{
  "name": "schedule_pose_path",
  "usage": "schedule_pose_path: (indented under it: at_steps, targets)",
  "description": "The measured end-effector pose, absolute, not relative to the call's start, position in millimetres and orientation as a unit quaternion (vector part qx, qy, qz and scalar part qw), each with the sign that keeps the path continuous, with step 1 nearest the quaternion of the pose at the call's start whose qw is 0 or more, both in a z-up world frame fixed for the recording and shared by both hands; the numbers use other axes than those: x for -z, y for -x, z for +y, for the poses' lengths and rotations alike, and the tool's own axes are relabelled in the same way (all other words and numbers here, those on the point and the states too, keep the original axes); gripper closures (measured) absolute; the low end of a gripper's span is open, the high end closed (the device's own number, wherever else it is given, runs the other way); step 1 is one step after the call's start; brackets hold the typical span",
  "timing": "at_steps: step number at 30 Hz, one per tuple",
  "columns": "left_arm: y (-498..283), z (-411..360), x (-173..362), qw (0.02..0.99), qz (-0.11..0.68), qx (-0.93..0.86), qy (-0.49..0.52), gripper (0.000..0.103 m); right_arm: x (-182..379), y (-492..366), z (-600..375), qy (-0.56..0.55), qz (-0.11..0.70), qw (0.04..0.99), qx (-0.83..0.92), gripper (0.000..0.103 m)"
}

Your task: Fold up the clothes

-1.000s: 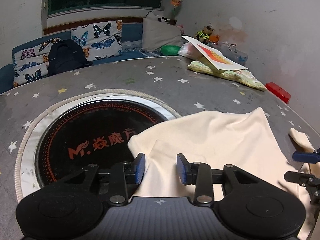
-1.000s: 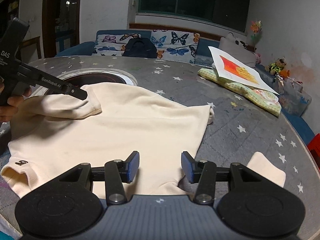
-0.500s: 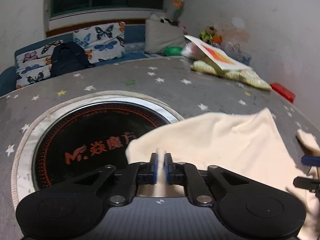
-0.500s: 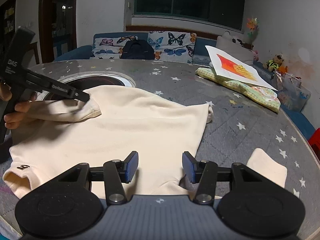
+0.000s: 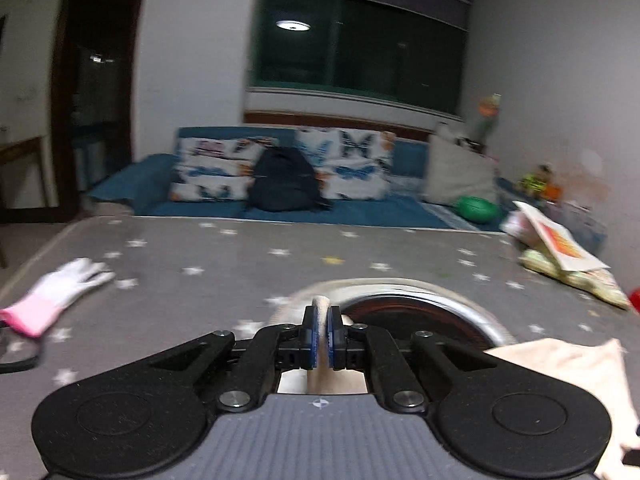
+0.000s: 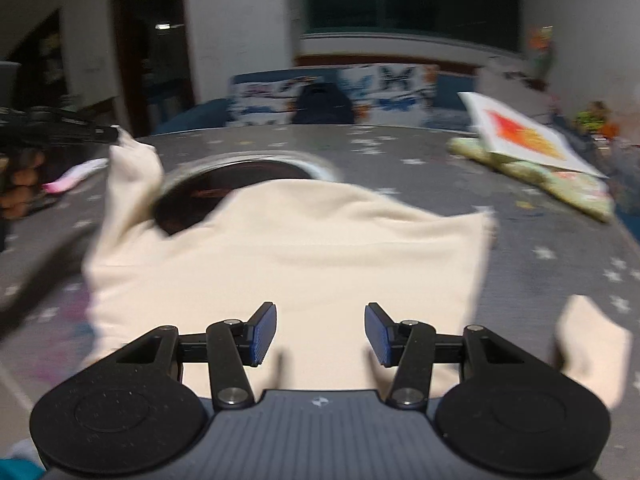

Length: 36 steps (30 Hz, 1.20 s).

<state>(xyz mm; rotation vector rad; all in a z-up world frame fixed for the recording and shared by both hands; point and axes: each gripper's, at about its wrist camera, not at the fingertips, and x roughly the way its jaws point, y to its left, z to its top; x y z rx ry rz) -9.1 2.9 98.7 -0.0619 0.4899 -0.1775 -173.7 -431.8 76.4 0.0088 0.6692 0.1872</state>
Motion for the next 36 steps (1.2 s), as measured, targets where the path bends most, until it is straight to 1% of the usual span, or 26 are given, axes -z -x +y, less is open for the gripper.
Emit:
schedule_pose_path:
  at_steps: [4,10,11,15,19,22,26,27,28,31,32,33,36]
  targets:
    - [17,29,-95,0.968,0.245,0.048,0.033,0.099,-73,174,-400,0.007,0.343,0.924,-0.167,0.053]
    - [34,60,-87,0.968,0.247,-0.002,0.047,0.099,-60,186,-354,0.066,0.364,0.896,-0.244,0.053]
    - [38,66,-87,0.968,0.244,-0.010,0.052,0.099,-58,190,-347,0.081,0.365,0.892,-0.256,0.052]
    - [52,92,-85,0.967,0.243,-0.048,0.065,0.099,-59,198,-333,0.082,0.369,0.877,-0.298,0.052]
    - [66,119,-76,0.959,0.263,-0.084,0.070,0.099,-61,201,-323,0.084,0.369,0.864,-0.332,0.053]
    - [71,134,-67,0.949,0.294,-0.094,0.065,0.098,-70,199,-326,0.073,0.365,0.864,-0.338,0.053]
    - [72,143,-62,0.940,0.321,-0.108,0.049,0.086,-87,185,-348,0.052,0.350,0.884,-0.304,0.052]
    - [71,143,-62,0.939,0.322,-0.113,0.048,0.075,-90,178,-358,0.046,0.346,0.895,-0.278,0.052]
    - [70,143,-63,0.938,0.323,-0.117,0.050,0.068,-93,172,-368,0.039,0.342,0.905,-0.251,0.052]
    - [66,131,-69,0.940,0.322,-0.097,0.050,0.067,-100,150,-402,0.008,0.331,0.929,-0.166,0.052]
    - [64,123,-71,0.942,0.322,-0.077,0.047,0.065,-101,142,-415,-0.008,0.329,0.934,-0.138,0.052]
    - [60,113,-73,0.944,0.324,-0.051,0.045,0.060,-101,133,-429,-0.026,0.329,0.937,-0.112,0.052]
    - [45,77,-76,0.942,0.331,0.030,0.043,0.059,-97,111,-462,-0.080,0.332,0.937,-0.068,0.052]
